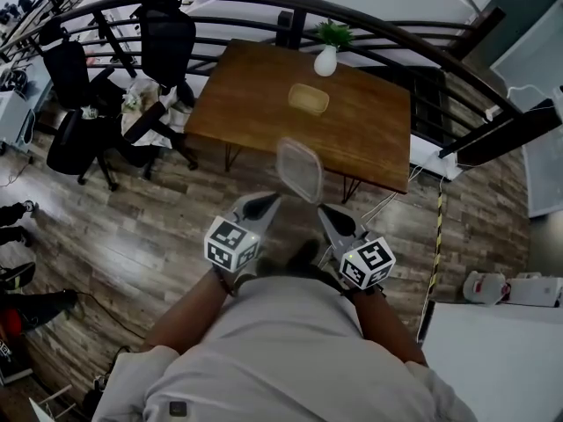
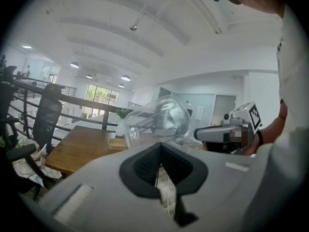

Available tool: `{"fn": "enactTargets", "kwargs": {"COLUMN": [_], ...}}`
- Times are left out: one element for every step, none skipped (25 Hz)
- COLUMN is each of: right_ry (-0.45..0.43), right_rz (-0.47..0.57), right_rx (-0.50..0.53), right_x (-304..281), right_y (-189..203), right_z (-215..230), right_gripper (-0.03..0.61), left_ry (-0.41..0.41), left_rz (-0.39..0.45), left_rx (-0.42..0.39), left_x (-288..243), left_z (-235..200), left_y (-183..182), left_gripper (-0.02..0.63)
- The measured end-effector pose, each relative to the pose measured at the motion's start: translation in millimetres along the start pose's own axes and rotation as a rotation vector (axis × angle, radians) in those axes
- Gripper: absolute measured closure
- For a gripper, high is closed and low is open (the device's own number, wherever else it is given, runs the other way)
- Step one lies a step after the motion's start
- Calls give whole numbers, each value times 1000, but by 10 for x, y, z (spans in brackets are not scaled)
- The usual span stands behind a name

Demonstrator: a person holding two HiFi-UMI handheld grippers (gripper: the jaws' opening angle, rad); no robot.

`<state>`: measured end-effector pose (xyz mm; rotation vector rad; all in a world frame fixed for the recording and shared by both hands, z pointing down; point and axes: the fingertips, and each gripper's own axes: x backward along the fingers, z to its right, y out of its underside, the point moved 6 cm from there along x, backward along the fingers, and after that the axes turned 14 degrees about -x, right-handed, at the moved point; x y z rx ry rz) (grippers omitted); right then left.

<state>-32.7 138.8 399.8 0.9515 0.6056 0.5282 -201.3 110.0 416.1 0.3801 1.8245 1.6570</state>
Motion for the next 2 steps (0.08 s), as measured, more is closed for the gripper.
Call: {"fn": "enactTargets", "kwargs": {"right_ry": [0, 0], "right_rz": [0, -1], "right_rx": [0, -1], "right_x": [-2, -4], "right_y": [-11, -20], "right_z": [-1, -2], "right_gripper": [572, 574], "left_ry": [0, 0], "left_rz": [0, -1], "left_rx": [0, 0], "left_x": [-1, -2], "left_z": [-5, -9], "left_y": [-11, -22], "left_gripper": [611, 611]}}
